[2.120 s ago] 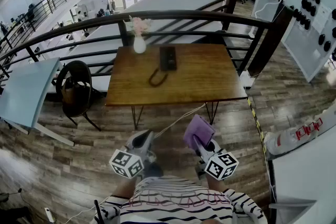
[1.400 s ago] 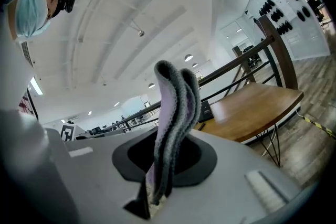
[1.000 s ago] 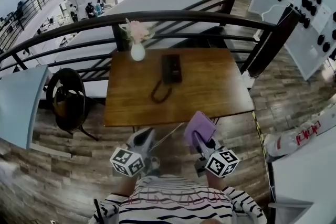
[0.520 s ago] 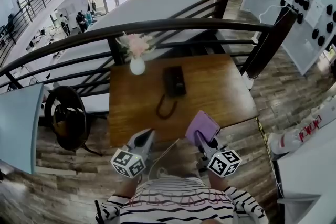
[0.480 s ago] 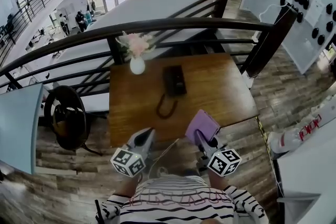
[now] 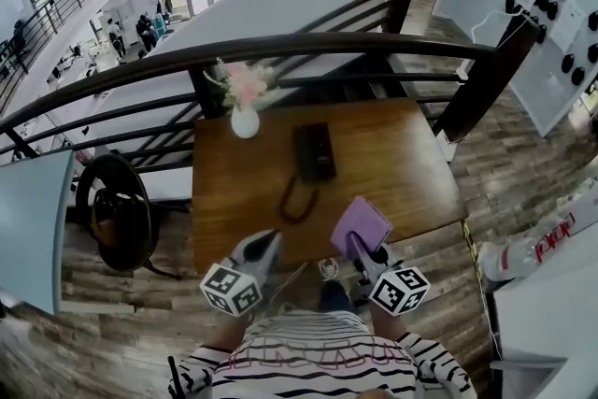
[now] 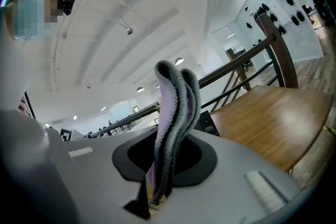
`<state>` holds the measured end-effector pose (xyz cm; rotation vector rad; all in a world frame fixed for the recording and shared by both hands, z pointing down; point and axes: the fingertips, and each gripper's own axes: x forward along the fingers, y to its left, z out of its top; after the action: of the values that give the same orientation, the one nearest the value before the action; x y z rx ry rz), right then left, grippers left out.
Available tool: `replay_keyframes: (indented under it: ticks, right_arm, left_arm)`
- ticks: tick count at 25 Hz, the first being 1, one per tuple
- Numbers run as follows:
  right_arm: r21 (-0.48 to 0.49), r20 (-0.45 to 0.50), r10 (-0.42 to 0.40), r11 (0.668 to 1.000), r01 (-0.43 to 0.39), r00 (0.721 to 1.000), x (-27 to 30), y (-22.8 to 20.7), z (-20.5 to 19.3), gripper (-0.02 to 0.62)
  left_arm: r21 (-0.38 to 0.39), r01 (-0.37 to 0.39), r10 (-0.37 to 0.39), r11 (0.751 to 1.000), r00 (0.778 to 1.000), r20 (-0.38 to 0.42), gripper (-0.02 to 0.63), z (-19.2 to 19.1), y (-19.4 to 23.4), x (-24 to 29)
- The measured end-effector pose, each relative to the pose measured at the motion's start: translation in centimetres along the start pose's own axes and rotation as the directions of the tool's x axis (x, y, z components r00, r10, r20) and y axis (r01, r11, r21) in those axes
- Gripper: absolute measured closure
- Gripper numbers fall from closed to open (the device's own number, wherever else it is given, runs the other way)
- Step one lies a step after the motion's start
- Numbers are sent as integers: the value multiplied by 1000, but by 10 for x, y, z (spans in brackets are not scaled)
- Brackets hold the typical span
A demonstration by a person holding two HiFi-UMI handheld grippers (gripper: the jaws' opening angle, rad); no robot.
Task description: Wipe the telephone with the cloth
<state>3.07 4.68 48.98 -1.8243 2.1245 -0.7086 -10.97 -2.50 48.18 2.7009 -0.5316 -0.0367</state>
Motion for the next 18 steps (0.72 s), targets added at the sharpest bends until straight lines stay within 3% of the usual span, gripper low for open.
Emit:
replay_keyframes:
  ticks: [8,18]
  right_arm:
    - [-16,-62,86,996,-87,994,75,-44,36,545]
    - [-42,-151,191,979,-199,970,188,-99,75,545]
  left_arm:
    - [-8,-106,106,994,993,47,604,25,44,55]
    - [-19,-247,247,969,965,90,604,52,111,118]
